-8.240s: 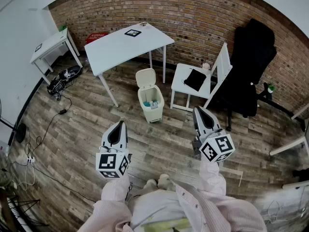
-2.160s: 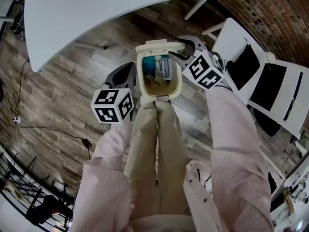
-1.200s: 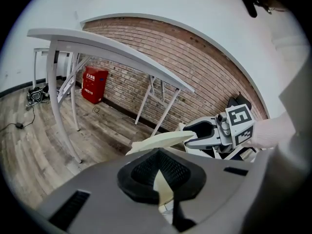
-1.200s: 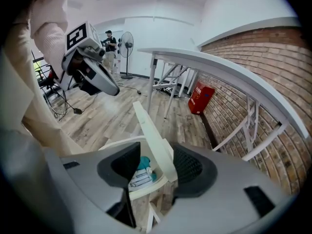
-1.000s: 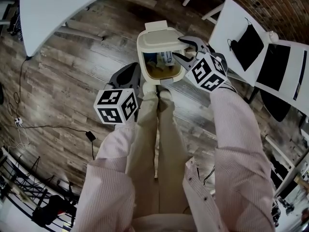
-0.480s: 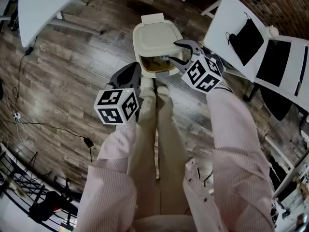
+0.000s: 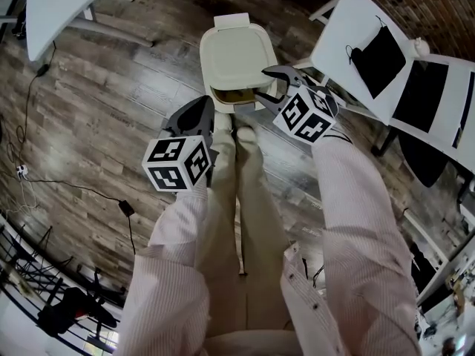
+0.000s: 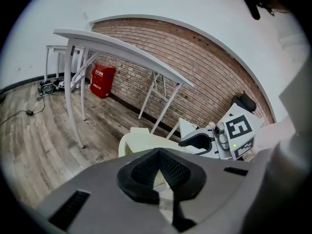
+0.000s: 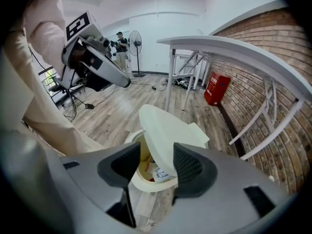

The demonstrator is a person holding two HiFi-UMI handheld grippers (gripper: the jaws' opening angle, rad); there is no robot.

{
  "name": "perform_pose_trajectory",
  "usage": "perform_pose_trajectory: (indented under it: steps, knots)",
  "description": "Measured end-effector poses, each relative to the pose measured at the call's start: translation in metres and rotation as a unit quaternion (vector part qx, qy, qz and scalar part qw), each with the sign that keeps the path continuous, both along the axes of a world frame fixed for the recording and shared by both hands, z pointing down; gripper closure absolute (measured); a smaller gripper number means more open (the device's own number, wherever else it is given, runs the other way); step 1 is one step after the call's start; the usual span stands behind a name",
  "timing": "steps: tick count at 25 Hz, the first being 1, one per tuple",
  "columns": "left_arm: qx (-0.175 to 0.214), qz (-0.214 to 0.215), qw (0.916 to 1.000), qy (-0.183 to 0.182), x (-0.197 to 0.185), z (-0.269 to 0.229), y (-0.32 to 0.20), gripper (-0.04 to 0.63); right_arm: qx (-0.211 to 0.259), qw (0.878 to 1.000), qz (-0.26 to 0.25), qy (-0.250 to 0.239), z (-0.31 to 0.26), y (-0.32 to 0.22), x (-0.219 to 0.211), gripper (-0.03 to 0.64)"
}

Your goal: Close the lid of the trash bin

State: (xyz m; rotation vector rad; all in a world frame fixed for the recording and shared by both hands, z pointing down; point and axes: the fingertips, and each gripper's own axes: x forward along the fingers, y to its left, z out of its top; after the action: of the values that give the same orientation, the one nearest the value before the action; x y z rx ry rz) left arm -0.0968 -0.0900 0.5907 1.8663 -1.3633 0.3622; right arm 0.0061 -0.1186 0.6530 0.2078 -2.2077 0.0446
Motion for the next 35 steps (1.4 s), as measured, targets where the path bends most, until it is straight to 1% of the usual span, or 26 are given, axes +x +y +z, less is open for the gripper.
perform_pose_trajectory:
  steps: [8,11,16,21,22,23,26,27,35]
  knots:
    - [-0.004,-0.009,0.9999,-0.007,-0.002,0.005,0.005,0.603,-0.041,0.999,0.004,-0.002,0.015,0.016,0.002,0.422]
    - [-0.007,-0.009,0.9999,-0.007,0.0,0.012,0.006,0.602,-0.059,0.998,0.011,-0.012,0.024,0.021,0.002,0.422]
    - [-0.019,0.006,0.9998,-0.003,0.006,0.029,0.013,0.603,-0.094,0.994,0.047,-0.035,0.038,0.028,0.001,0.422]
    - [-0.028,0.026,0.9993,-0.003,0.01,0.042,0.016,0.603,-0.136,0.983,0.102,-0.066,0.05,0.031,0.001,0.426]
    - [-0.03,0.029,0.9991,-0.003,0.01,0.045,0.018,0.603,-0.141,0.98,0.116,-0.072,0.053,0.031,0.001,0.434]
    - [-0.032,0.032,0.999,-0.003,0.009,0.048,0.019,0.602,-0.145,0.978,0.131,-0.076,0.056,0.029,0.002,0.458]
    - [-0.035,0.039,0.9986,-0.004,0.008,0.056,0.02,0.602,-0.135,0.973,0.166,-0.08,0.063,0.022,0.006,0.584]
    - [-0.036,0.041,0.9985,-0.004,0.008,0.058,0.02,0.603,-0.13,0.974,0.17,-0.077,0.067,0.021,0.007,0.605]
    - [-0.038,0.05,0.998,-0.001,0.008,0.079,0.014,0.603,-0.115,0.976,0.181,-0.046,0.094,0.026,0.007,0.612]
